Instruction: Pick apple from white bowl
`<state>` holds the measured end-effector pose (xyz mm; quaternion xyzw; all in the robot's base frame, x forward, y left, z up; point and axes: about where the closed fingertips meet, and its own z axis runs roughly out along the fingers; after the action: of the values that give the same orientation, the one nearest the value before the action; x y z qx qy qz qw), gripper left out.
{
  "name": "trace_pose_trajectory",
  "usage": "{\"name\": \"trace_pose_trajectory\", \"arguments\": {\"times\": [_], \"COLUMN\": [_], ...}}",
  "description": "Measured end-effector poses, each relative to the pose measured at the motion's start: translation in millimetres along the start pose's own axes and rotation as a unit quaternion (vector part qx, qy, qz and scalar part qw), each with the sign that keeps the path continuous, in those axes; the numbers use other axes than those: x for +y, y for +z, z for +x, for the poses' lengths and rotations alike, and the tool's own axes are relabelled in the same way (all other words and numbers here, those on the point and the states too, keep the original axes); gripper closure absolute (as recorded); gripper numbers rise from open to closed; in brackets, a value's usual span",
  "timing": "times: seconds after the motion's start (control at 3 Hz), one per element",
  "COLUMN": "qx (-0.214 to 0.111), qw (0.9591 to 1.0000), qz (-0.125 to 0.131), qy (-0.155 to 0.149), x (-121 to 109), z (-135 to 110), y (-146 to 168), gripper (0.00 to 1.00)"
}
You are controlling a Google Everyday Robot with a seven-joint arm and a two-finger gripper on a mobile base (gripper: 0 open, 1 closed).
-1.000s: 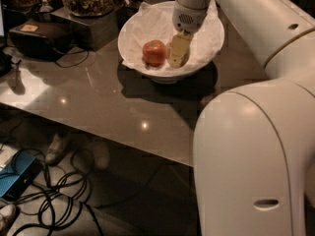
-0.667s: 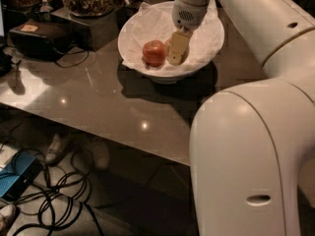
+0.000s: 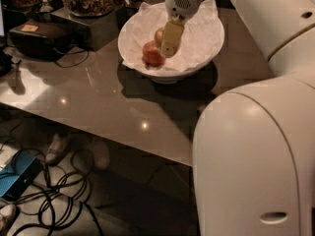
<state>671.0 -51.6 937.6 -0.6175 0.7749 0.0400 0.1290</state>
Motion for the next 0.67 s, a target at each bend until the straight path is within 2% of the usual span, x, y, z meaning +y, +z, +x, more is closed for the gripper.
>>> {"name": "trace_pose_trajectory", "arguments": {"times": [0.67], "qx": [-0.01], "qw": [0.9984], "qz": [0.018], "qy": [-0.054], "x": [26], "z": [-30], "y": [-37], "gripper": [1.0]}}
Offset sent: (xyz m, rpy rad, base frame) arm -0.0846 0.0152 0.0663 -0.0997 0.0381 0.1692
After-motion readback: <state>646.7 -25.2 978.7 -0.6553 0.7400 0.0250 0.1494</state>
